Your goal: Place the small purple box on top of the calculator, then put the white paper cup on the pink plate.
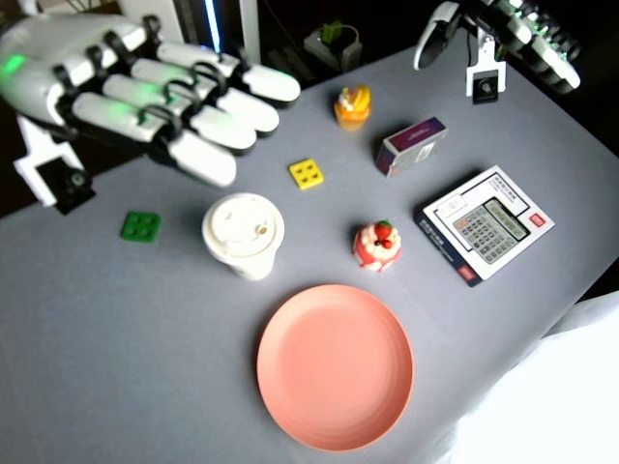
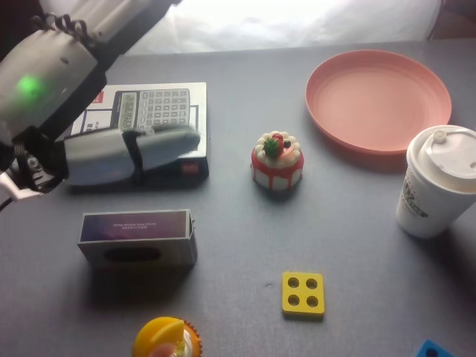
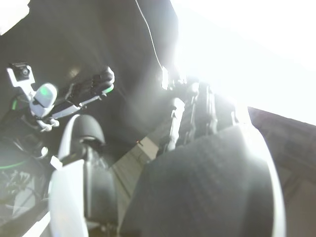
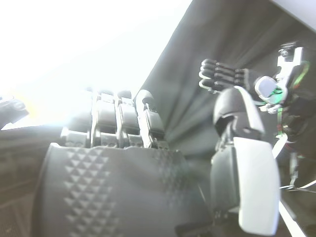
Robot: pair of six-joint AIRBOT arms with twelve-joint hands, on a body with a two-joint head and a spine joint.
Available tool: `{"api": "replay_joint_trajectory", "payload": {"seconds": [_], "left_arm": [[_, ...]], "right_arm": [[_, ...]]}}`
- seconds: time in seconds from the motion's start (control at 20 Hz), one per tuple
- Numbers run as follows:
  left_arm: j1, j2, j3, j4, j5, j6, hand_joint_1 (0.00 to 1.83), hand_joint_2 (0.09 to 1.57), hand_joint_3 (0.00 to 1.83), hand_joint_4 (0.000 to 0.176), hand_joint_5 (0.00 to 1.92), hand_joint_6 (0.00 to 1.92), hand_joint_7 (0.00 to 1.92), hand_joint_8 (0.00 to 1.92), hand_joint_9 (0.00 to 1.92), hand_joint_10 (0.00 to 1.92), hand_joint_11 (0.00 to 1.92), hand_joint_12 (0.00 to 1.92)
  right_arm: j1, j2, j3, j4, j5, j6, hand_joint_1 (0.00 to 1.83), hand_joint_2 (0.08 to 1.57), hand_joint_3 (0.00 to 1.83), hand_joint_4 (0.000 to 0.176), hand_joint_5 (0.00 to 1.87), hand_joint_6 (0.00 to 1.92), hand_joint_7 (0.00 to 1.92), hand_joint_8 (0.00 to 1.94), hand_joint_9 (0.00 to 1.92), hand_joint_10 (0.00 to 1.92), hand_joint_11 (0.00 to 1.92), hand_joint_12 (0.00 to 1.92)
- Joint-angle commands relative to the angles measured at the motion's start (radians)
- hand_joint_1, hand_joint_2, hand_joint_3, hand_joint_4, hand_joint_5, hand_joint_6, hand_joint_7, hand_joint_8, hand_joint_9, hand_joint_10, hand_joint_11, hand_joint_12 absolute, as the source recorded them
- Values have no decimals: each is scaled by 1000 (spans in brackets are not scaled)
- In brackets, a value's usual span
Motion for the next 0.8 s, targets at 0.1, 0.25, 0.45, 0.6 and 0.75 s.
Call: {"api": "replay_joint_trajectory", "payload": {"seconds": [0.1,0.25,0.45,0.6,0.75], "left_arm": [[3,21,-12,7,-42,0,517,882,0,121,0,0,0,0,0,0,0,0],[23,43,-24,38,45,-16,560,838,0,0,0,0,0,0,0,0,0,0],[57,45,-27,90,141,-79,584,847,0,0,0,0,12,5,0,0,0,0],[104,41,-26,86,191,-90,679,858,0,37,0,0,0,0,0,0,0,0],[137,16,-13,80,231,-106,780,881,3,0,77,9,104,15,2,1,0,0]], "right_arm": [[23,7,-1,5,54,-17,360,1071,0,0,0,0,0,0,0,0,0,0],[24,7,0,6,33,-19,360,1033,0,15,0,0,0,0,0,0,0,0],[24,7,0,16,30,-19,322,1044,0,0,0,0,0,0,0,0,0,0],[23,6,-1,23,30,-19,300,1055,0,0,0,0,0,0,0,0,0,0],[20,4,-1,31,30,-19,309,1068,0,0,0,0,0,0,0,0,0,0]]}}
